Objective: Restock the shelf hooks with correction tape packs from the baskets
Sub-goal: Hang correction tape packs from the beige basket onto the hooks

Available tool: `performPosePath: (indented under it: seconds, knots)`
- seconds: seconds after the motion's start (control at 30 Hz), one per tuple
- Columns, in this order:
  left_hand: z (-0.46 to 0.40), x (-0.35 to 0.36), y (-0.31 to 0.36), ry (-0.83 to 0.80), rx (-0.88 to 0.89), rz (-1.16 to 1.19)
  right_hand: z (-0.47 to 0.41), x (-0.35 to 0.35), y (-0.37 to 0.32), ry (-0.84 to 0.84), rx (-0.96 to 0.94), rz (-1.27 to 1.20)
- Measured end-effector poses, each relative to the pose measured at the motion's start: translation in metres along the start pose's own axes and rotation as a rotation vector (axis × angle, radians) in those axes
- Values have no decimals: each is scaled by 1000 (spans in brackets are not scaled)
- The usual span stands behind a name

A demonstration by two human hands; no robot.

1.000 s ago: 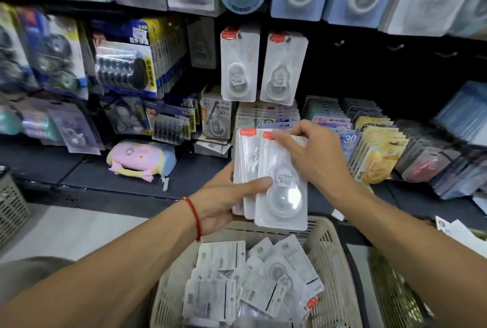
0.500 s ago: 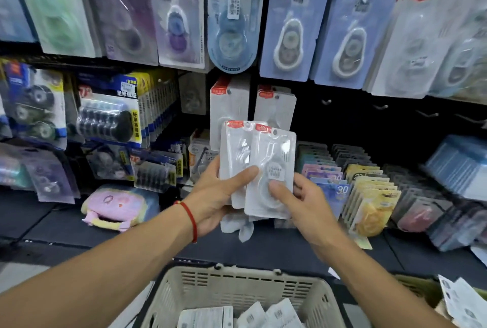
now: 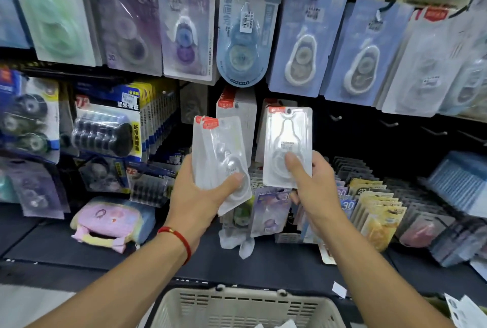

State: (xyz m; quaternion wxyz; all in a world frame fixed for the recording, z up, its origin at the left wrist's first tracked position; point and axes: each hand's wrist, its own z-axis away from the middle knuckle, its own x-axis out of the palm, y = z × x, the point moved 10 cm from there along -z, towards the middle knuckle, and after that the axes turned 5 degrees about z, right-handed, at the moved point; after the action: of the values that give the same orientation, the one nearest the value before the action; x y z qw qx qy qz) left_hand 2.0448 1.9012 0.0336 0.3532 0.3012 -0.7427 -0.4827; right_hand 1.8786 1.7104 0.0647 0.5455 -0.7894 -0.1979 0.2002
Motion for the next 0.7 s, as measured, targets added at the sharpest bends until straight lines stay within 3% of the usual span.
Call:
performPosePath:
  seconds: [0.33, 0.43, 0.5, 0.57, 0.7]
  knots:
    - [5, -3, 6, 27, -26, 25, -6, -8, 6, 99, 43, -7]
    - [5, -2, 5, 16, -36, 35, -2, -8, 26, 97, 177, 51]
    - [6, 1, 5, -8, -44, 50, 5, -11, 44, 67, 284, 253]
    - [8, 6, 3, -55, -69, 75, 15, -4, 44, -12, 246, 390]
    - [14, 20, -3, -153, -127, 135, 41, 37, 25, -266, 96, 185]
